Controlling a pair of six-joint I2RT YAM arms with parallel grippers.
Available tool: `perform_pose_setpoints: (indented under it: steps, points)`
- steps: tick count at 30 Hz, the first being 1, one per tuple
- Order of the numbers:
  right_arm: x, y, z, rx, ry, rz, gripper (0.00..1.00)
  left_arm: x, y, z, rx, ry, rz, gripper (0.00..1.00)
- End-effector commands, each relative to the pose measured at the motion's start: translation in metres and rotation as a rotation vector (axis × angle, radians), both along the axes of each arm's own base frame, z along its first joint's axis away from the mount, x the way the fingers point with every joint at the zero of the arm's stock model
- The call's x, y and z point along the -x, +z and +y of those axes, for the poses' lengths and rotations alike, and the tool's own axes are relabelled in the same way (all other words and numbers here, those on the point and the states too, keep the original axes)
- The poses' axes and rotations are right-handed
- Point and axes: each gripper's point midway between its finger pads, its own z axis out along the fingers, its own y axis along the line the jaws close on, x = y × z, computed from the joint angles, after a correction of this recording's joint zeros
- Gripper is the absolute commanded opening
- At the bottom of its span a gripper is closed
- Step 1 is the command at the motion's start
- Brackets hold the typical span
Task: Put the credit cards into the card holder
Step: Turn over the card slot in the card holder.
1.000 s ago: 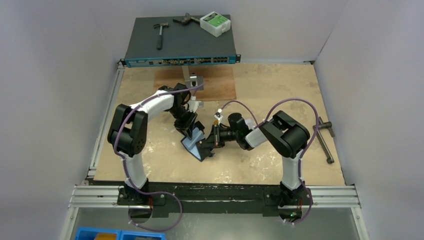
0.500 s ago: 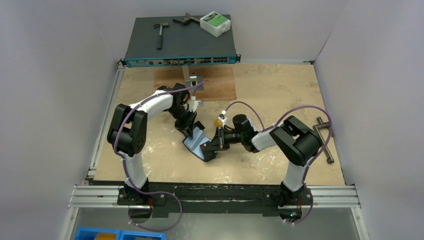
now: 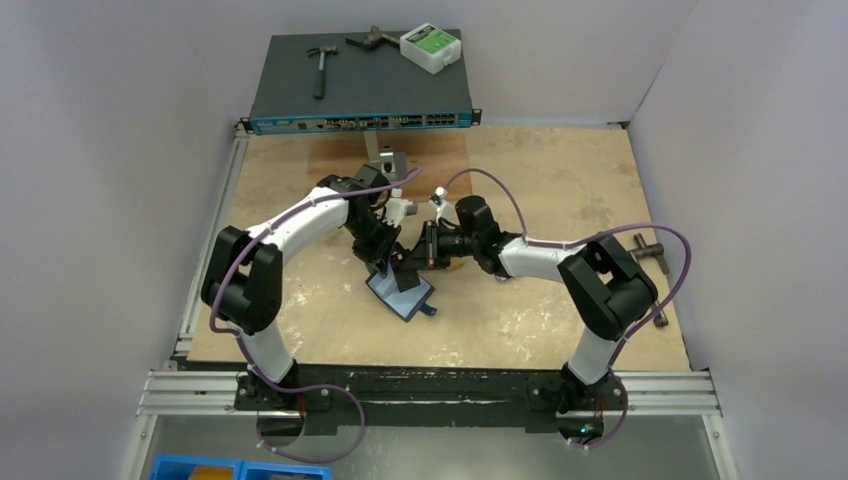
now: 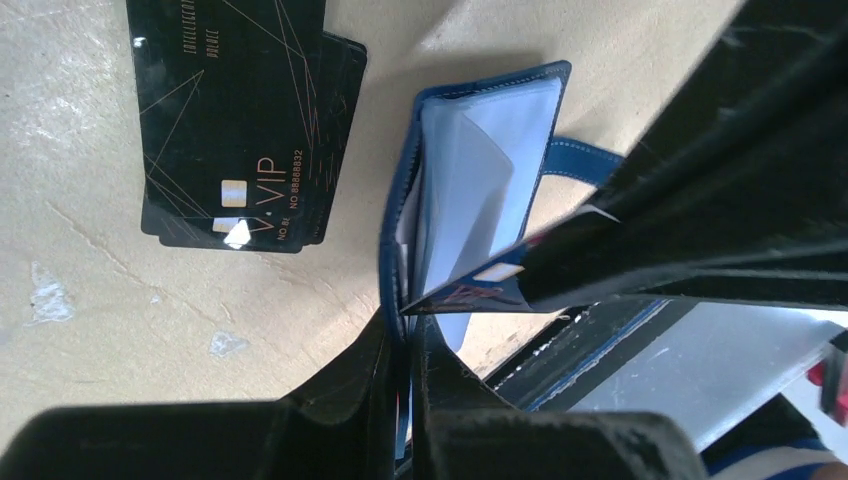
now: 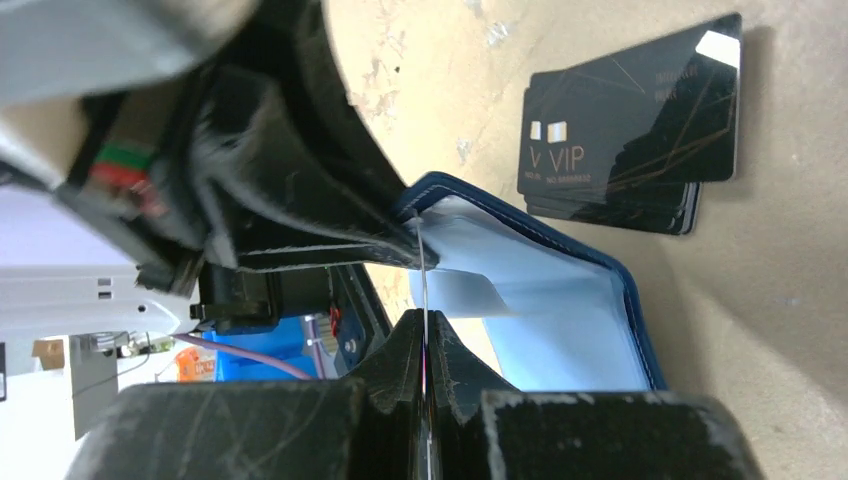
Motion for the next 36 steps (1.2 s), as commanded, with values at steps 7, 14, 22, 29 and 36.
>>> perform_pose_setpoints:
  steps: [7, 14, 22, 29, 36]
  points:
    - [0.002, -0.022, -0.013, 0.131, -0.056, 0.054, 0.0, -0.006, 0.023, -0.006, 0.004, -0.022, -0.116, 0.0]
    - [0.01, -0.03, -0.021, 0.152, -0.063, 0.069, 0.0, -0.004, 0.029, -0.009, 0.018, -0.018, -0.117, 0.0]
    - [0.033, -0.043, -0.047, 0.231, -0.056, 0.082, 0.0, -0.001, 0.037, -0.015, 0.079, 0.003, -0.083, 0.0]
    - [0.035, -0.005, -0.074, 0.214, -0.144, 0.018, 0.0, 0.006, 0.028, -0.028, 0.208, 0.115, 0.074, 0.0]
    - [-0.004, 0.056, -0.07, 0.087, -0.343, -0.083, 0.0, 0.001, 0.008, -0.044, 0.246, 0.204, 0.171, 0.0]
